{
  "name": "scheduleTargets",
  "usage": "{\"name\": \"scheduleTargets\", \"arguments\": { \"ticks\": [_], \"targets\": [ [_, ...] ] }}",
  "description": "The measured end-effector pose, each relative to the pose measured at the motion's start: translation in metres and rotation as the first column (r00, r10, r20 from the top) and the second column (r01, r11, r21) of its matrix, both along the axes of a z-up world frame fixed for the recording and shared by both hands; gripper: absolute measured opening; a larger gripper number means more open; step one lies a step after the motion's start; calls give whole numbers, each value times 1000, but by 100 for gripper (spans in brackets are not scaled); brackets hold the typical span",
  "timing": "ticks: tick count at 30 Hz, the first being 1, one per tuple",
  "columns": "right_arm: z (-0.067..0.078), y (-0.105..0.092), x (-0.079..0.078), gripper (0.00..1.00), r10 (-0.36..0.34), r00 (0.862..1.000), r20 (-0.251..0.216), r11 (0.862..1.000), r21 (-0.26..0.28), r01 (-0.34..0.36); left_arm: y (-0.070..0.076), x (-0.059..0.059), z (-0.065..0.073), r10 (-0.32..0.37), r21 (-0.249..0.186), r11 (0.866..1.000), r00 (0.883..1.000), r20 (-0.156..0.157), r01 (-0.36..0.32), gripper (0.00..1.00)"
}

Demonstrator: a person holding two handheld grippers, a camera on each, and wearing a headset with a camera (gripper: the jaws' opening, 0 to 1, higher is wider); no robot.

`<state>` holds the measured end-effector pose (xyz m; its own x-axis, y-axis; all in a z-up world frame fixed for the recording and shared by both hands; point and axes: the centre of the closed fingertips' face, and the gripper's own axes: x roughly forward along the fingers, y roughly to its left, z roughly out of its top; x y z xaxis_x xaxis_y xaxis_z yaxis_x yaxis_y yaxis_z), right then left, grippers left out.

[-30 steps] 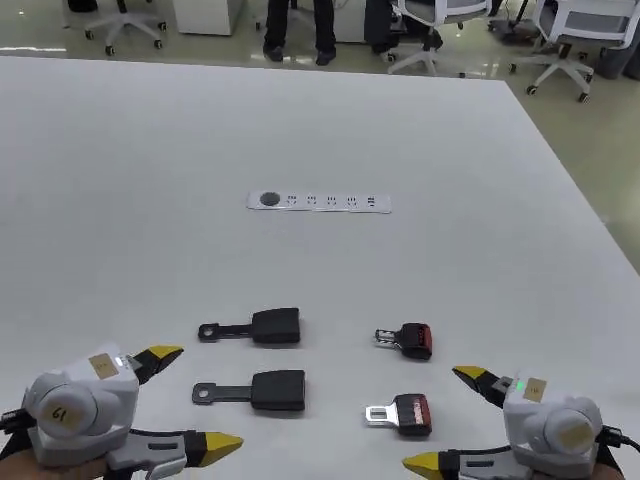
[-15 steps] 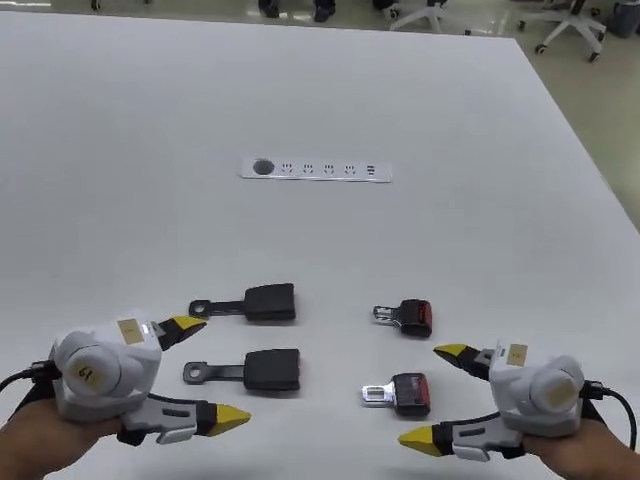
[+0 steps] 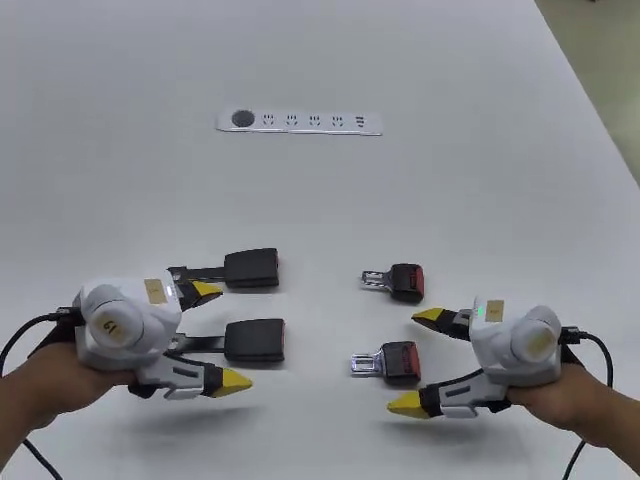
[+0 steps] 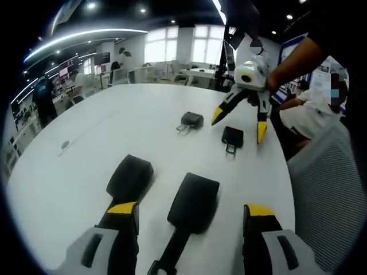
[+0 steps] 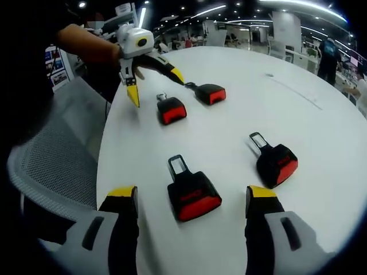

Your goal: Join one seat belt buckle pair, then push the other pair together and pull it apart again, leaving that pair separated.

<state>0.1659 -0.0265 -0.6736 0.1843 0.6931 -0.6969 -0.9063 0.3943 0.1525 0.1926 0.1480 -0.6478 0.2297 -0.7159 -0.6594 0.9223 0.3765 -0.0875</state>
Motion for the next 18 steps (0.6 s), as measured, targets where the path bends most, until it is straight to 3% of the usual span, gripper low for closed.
{"name": "scheduleTargets", "arguments": {
  "ticks": [2,5,6,9,11,12,13,14,15,16,18],
  "targets": [
    [-3,-2,-2,72,18,1000,-21,1000,-6,-18,-2,0,-6,-31,16,999,1000,1,31,72],
    [-10,-6,-3,65,42,999,-32,999,-30,-43,-3,-1,-18,-78,36,996,997,-21,79,67],
    [-7,-2,-2,63,78,997,-8,997,-18,-78,-3,0,-20,-80,32,996,997,-23,80,66],
    [-5,-3,0,59,64,998,-19,998,-16,-64,-4,1,-26,-116,42,992,993,-25,117,59],
    [-8,-7,-2,54,98,995,-9,995,-24,-98,-4,0,-31,-144,52,988,989,-30,145,52],
    [-17,-11,-2,50,112,994,3,993,-31,-112,-4,-1,-34,-163,64,984,986,-34,165,51],
    [-19,-13,0,43,117,993,16,992,-50,-116,-4,-1,-35,-169,65,983,985,-33,171,50],
    [-15,-11,-2,37,142,988,54,985,-104,-136,-9,-1,-32,-202,26,979,979,-12,202,49],
    [-14,-9,-2,35,121,991,53,988,-102,-115,-6,-1,-34,-192,37,981,981,-21,192,46],
    [-13,-7,-6,35,123,991,44,989,-86,-119,-3,1,-36,-211,61,976,977,4,210,43],
    [-13,-7,-4,35,122,991,46,989,-84,-118,-2,3,-37,-215,71,974,977,6,214,35]
  ]
}}
